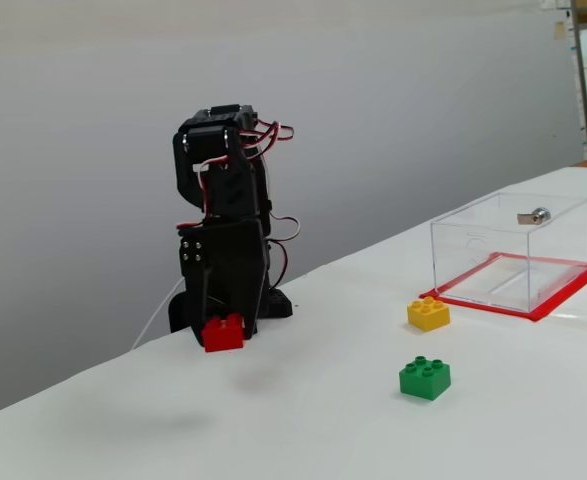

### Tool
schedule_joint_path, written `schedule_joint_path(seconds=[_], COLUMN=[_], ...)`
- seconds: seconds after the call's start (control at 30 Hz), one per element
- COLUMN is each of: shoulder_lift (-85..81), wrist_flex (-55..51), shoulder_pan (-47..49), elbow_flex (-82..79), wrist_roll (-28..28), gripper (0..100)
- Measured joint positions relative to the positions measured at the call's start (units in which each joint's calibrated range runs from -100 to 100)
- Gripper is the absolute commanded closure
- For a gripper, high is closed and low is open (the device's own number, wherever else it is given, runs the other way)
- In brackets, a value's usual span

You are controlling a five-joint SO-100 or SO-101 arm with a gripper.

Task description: Pick the red lego brick and place it into the transparent box

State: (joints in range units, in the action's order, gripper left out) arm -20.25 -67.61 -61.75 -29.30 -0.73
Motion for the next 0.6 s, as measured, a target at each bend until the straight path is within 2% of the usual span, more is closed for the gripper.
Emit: schedule_joint_path(seconds=[0.3,0.6], shoulder_lift=[0.0,0.0], wrist_flex=[0.0,-0.09], shoulder_pan=[9.83,21.15], elbow_flex=[10.24,18.8], wrist_roll=[-3.62,-3.86], gripper=[83,82])
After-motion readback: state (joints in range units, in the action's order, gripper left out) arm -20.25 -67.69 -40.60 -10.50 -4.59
